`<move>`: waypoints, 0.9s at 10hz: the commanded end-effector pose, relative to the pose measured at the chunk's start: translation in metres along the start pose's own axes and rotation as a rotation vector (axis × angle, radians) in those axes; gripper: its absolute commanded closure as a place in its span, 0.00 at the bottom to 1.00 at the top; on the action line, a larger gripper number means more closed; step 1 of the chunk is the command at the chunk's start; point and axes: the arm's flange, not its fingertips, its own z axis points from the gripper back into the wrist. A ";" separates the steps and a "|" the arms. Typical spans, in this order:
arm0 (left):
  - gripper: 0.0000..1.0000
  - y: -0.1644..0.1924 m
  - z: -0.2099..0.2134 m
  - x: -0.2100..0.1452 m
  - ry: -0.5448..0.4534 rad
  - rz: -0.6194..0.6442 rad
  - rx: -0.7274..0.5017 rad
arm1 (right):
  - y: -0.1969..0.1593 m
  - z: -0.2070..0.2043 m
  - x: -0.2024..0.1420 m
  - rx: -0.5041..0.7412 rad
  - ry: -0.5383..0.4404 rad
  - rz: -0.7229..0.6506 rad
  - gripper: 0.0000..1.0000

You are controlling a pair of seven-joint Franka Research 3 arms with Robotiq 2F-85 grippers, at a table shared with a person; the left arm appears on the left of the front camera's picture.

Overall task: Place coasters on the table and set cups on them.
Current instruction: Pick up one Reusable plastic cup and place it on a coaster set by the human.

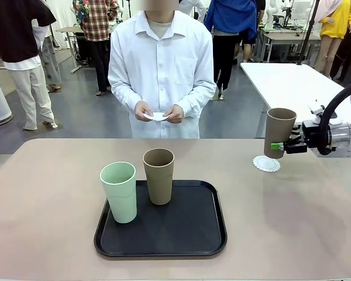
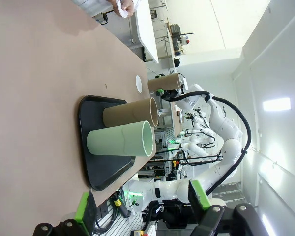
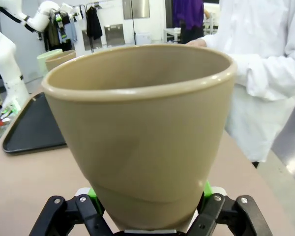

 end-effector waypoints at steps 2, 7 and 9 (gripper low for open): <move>0.00 0.000 0.001 0.000 -0.001 -0.008 -0.009 | -0.018 -0.003 -0.009 0.026 -0.027 -0.042 0.19; 0.00 0.000 0.001 0.000 -0.001 -0.008 -0.009 | -0.027 -0.010 -0.022 0.064 -0.123 -0.015 0.19; 0.00 0.000 0.001 0.000 -0.001 -0.008 -0.009 | -0.031 -0.012 -0.027 0.062 -0.117 -0.024 0.19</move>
